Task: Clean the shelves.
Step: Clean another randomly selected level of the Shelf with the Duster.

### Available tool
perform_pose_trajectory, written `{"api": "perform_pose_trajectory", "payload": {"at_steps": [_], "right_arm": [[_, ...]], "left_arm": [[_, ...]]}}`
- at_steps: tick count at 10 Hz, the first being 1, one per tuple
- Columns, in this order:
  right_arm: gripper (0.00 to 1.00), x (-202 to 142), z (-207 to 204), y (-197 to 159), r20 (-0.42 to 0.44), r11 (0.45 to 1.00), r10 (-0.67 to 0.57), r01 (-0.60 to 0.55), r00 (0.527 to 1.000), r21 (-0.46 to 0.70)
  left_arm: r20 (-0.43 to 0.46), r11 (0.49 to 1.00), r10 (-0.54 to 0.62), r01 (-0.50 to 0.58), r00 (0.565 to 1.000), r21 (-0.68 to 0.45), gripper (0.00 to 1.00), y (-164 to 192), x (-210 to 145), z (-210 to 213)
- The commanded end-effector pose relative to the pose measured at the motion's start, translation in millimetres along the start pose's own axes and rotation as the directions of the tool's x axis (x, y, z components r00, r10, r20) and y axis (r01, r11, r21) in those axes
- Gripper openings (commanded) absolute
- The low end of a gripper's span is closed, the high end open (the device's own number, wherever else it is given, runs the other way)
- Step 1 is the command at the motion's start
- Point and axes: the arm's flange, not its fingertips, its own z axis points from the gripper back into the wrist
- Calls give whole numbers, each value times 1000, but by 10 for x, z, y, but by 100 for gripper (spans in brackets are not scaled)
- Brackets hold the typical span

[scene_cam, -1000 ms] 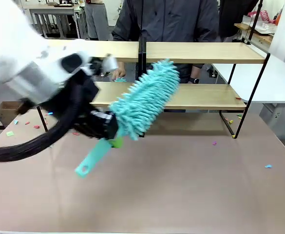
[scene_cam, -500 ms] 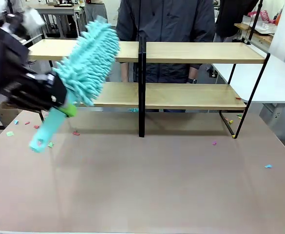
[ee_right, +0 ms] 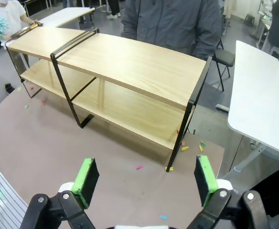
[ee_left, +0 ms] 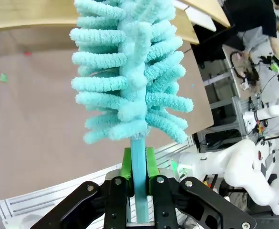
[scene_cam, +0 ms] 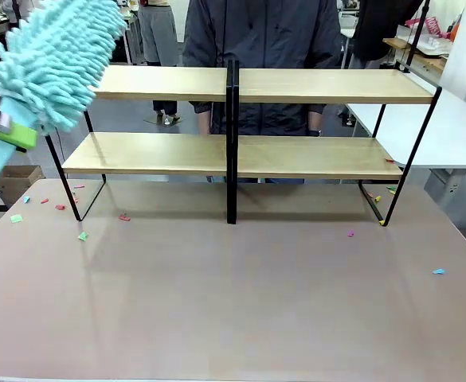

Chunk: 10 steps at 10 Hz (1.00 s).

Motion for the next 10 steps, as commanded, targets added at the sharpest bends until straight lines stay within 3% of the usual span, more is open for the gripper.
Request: {"api": "perform_pose_trajectory", "payload": {"at_steps": [1,7,9,10], "right_arm": [[100,-2,3,-14,4,1000,9,-9,1000,1],[100,-2,3,-14,4,1000,9,-9,1000,1],[100,-2,3,-14,4,1000,9,-9,1000,1],[100,-2,3,-14,4,1000,9,-9,1000,1]], "left_arm": [[-21,1000,-18,18,1000,5,13,-109,-40,-87],[-27,1000,-12,13,1000,19,13,-107,-59,-115],[-138,993,-115,114,984,-20,13,-339,91,-484],[-254,981,-192,181,948,-67,13,-513,160,-778]]}}
